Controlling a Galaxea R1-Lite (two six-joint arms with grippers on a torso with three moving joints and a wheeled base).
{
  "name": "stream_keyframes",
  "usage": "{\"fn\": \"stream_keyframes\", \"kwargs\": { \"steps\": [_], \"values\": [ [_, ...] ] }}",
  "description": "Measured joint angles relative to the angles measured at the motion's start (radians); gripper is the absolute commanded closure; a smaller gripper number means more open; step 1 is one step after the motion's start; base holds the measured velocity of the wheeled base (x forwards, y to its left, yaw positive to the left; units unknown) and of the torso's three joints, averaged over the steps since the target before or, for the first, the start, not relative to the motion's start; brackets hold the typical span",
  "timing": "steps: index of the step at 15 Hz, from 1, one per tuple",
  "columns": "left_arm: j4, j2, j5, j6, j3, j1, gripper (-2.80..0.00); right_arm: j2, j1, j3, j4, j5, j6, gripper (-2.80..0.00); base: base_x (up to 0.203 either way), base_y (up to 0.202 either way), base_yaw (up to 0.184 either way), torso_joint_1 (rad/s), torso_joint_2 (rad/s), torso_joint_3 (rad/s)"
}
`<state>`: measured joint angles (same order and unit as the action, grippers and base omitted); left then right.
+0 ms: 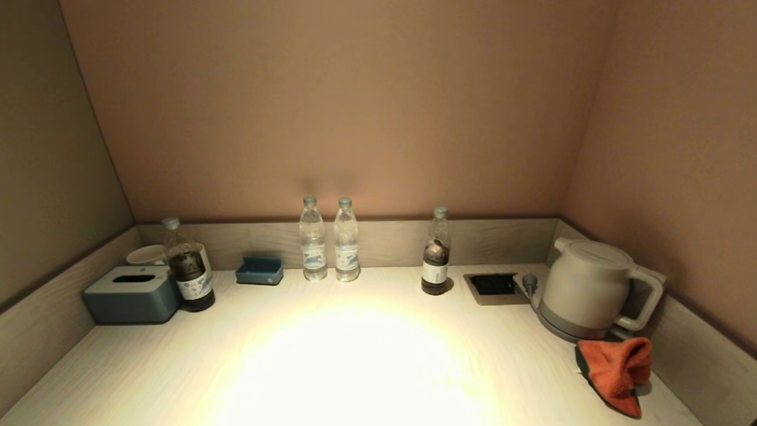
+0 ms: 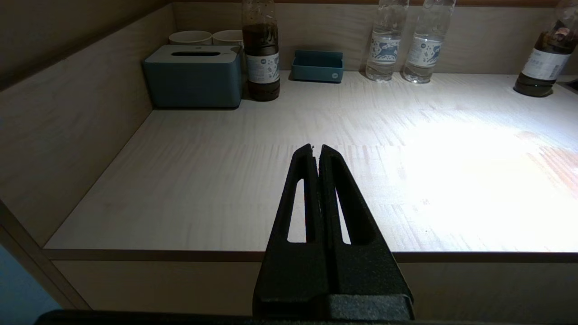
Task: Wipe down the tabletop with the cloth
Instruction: Pick up the tablecloth
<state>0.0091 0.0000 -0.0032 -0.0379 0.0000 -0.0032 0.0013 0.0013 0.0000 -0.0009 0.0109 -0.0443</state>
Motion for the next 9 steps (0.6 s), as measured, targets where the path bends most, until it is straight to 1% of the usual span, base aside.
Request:
{"fn": "stream_keyframes", "kwargs": {
  "steps": [3,6,8,9],
  "values": [
    [0.0,0.0,0.0,0.0,0.0,0.0,0.0,0.0,0.0,0.0,-0.001,0.001,0.004,0.0,0.0,0.0,0.0,0.0,0.0,0.0],
    [0.0,0.0,0.0,0.0,0.0,0.0,0.0,0.0,0.0,-0.007,0.004,0.002,0.026,0.0,0.0,0.0,0.0,0.0,0.0,0.0],
    [0.0,0.0,0.0,0.0,0.0,0.0,0.0,0.001,0.0,-0.037,0.02,-0.002,0.044,0.0,0.0,0.0,0.0,0.0,0.0,0.0],
    [0.0,0.0,0.0,0.0,0.0,0.0,0.0,0.003,0.0,-0.077,0.029,-0.008,0.047,0.0,0.0,0.0,0.0,0.0,0.0,0.0]
  ]
}}
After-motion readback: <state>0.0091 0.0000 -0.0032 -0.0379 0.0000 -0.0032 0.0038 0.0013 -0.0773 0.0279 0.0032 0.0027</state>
